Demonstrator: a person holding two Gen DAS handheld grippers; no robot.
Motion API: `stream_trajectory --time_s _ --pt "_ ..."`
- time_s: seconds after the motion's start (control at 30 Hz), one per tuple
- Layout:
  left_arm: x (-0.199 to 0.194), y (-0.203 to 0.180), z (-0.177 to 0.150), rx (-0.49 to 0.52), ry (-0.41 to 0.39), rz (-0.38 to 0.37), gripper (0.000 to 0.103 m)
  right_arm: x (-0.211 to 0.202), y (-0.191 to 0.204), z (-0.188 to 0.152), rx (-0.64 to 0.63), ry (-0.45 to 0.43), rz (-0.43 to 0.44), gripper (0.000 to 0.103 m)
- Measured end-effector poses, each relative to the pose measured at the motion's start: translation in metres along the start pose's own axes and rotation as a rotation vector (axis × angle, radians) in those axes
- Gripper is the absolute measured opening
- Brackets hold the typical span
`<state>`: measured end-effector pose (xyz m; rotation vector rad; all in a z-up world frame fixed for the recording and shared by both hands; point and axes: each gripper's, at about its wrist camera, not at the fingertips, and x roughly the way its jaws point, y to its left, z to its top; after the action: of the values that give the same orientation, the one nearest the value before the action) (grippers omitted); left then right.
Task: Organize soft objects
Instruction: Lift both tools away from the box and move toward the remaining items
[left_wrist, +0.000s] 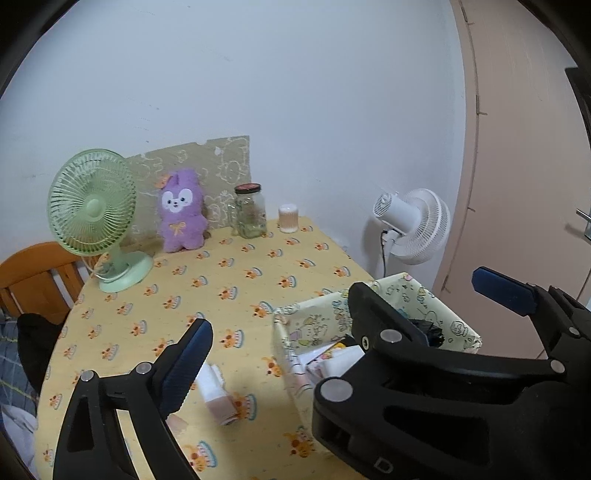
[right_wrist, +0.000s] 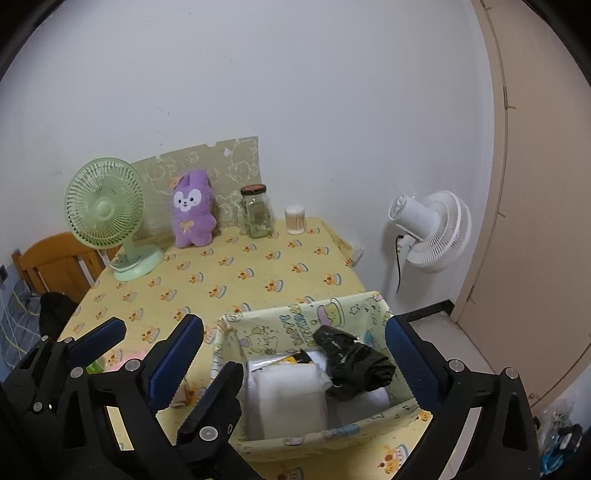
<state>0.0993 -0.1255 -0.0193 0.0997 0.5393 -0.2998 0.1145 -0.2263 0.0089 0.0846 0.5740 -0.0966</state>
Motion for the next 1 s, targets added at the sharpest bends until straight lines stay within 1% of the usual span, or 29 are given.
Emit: stream_trajectory --time_s 0.2,0.43,0.77,1.0 --pt "-0.014 0.014 0.0 0.003 -0.027 0.022 0.099 -0.011 0.018 0.001 0.005 -0.032 -0.006 0.103" --pt "-0.027 0.031 -0.002 -0.01 -0.04 0.041 0.101 -0.019 0.036 0.001 -0.002 -0.043 -0.003 0.103" --pt "-0.043 0.049 -0.008 -0.022 -0.057 0.082 0.102 -0.026 0.06 -0.001 -0.028 -0.052 0.052 0.103" --pt "-0.043 0.064 -0.017 -0.029 -0.036 0.111 0.102 -0.023 0.074 -0.01 -0.03 -0.037 0.109 0.103"
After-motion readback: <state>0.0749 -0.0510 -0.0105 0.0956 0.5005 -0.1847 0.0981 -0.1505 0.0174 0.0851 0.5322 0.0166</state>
